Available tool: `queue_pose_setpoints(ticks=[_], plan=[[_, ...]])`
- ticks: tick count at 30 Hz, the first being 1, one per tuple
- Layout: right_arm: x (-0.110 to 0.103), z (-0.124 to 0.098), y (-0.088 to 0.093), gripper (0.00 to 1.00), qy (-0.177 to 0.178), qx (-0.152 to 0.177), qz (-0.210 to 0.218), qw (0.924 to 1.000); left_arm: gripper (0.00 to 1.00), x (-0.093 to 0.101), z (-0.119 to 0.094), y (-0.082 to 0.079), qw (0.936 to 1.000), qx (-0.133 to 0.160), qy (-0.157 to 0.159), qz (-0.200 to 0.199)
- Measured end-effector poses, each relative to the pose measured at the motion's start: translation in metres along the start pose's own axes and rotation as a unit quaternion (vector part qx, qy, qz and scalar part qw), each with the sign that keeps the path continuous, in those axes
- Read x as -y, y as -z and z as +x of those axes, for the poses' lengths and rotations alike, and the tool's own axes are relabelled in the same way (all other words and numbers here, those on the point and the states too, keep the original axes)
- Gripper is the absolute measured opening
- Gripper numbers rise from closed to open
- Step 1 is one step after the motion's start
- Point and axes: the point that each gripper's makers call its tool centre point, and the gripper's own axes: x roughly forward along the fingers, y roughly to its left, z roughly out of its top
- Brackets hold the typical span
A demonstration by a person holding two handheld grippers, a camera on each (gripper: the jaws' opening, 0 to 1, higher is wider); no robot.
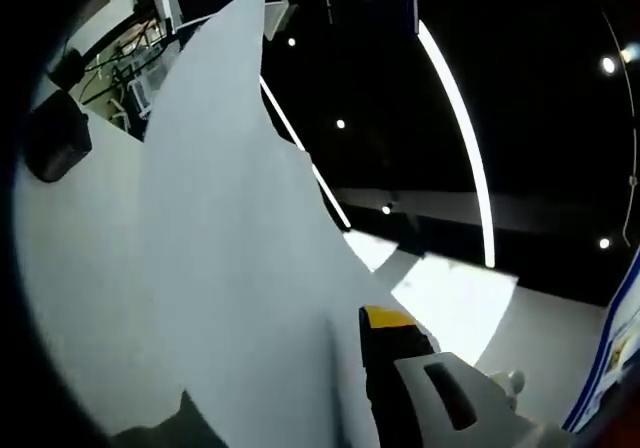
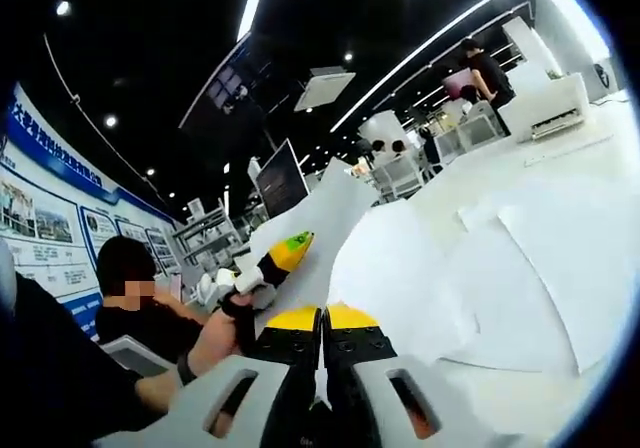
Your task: Organize the stack of printing papers by aligning and flattening the scattered papers on the table
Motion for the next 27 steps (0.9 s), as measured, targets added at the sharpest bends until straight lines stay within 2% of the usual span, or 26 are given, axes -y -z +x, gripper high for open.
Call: queue_pose_setpoints(ticks=[10, 21, 24, 27], plan=[[0.002, -0.001, 0.004, 0.00, 0.003, -0.002, 0.002, 1.0000, 0.18, -0.003, -0.001, -0.003, 1.0000, 0.004, 0.000, -0.001], [0.000, 0.001, 0.011, 0.00, 0.002, -0.007, 0.010, 0.9999, 0.17, 0.002, -0.001, -0.001, 1.0000, 0.006, 0.000, 0.003], [0.001, 0.001, 0.010, 0.00, 0.002, -0.007, 0.012, 0.9999, 0.15, 0.003, -0.001, 0.000, 1.0000, 0.006, 0.000, 0.005], [0.001, 0.000, 0.009, 0.00, 0.002, -0.005, 0.012, 0.9999, 0.08, 0.000, -0.001, 0.000, 0.9998, 0.004, -0.009, 0.018]])
